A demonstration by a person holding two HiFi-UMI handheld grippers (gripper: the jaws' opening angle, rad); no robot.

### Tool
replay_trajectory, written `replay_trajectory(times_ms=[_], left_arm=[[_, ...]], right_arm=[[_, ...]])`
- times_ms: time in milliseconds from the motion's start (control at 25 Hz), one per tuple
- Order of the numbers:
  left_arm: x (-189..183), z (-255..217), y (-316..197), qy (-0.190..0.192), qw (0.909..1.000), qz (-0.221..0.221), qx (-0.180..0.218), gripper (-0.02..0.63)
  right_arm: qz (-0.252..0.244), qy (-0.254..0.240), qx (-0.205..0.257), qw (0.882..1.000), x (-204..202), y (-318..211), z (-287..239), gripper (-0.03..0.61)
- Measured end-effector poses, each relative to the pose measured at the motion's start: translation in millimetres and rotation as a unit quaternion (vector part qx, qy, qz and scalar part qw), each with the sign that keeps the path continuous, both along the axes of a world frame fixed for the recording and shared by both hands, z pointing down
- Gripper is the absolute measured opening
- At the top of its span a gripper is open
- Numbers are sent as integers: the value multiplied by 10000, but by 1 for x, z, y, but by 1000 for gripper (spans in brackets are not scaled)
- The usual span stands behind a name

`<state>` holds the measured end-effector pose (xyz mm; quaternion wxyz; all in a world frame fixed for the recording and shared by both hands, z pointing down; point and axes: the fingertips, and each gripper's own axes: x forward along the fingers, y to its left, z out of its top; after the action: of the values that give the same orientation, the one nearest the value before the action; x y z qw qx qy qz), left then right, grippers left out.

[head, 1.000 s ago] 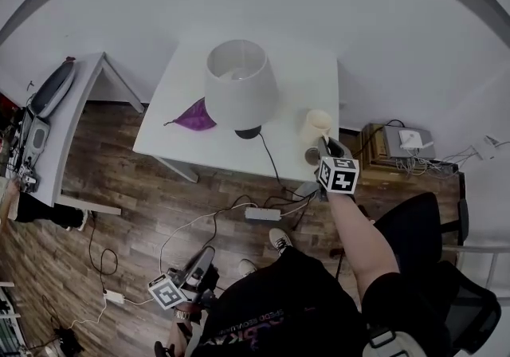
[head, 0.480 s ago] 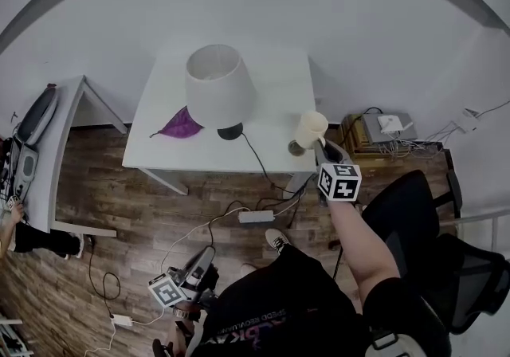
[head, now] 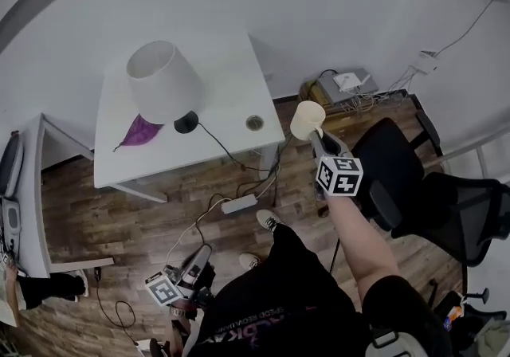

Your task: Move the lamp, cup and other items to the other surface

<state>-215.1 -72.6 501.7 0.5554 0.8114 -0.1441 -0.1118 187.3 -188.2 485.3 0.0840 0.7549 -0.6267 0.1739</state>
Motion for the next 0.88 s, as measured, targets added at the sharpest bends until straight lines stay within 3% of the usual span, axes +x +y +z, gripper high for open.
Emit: replay_trajectory(times_ms=[320,600,880], left_arm=[[54,-2,21,124,9955,940,37,-8],[109,-5,34,167,9899,1405,-52,-8],[183,-9,51,85,9844,1759,-14,-8]], right_arm=[[1063,55,-122,9942,79,116,-1,55],[1857,33,-105,9825,150,195,-7,55],[2289,-23,-196,9732,229,250,0,55]])
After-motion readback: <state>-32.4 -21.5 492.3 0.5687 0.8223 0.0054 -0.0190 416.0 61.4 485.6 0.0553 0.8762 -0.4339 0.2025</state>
